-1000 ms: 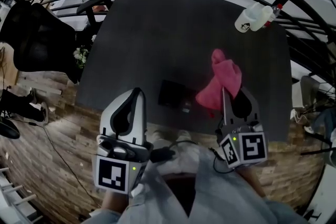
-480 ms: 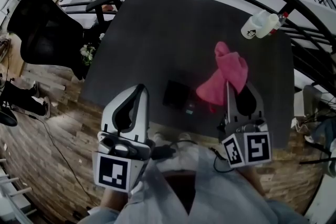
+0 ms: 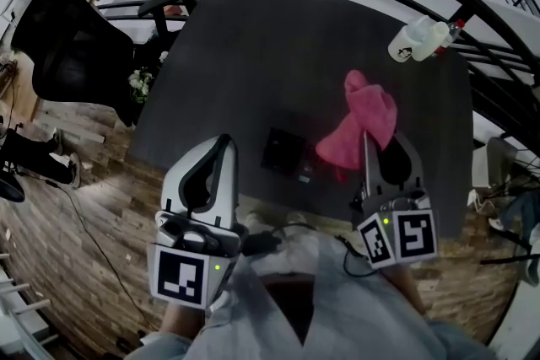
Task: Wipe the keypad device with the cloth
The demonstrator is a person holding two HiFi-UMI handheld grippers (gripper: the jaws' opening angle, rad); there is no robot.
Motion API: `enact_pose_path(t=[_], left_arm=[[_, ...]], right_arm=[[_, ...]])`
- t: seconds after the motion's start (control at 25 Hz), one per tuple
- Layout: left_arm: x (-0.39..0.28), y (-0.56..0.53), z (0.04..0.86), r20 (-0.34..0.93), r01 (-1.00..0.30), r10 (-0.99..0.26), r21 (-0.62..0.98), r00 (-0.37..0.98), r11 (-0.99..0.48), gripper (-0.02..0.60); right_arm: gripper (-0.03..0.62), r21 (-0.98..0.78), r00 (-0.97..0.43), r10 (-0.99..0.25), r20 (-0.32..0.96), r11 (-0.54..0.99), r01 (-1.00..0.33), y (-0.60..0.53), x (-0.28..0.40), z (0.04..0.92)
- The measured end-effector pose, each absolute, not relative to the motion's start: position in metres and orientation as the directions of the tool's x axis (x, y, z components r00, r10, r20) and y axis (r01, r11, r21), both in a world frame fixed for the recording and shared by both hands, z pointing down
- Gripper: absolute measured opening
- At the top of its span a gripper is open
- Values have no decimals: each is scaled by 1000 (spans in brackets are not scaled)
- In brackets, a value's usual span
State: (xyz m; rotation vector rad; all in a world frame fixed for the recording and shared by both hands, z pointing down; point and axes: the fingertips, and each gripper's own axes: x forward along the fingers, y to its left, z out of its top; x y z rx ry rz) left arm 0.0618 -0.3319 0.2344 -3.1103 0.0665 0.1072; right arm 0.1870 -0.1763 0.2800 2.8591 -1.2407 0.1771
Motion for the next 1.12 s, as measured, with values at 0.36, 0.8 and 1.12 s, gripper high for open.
enact_pose_path(t=[0.36, 0.8, 1.12], left_arm=[[63, -332, 236, -67, -46, -44, -23, 997, -999, 3], [64, -330, 239, -64, -37, -36, -17, 997, -999, 3], [63, -332, 239, -59, -40, -39, -13, 998, -999, 3]], right_arm=[[71, -43, 674, -727, 133, -684, -729, -177, 190, 287], [71, -35, 672, -725, 148, -683, -729, -178, 190, 291], [71, -33, 669, -727, 157, -681, -732, -180, 190, 293]])
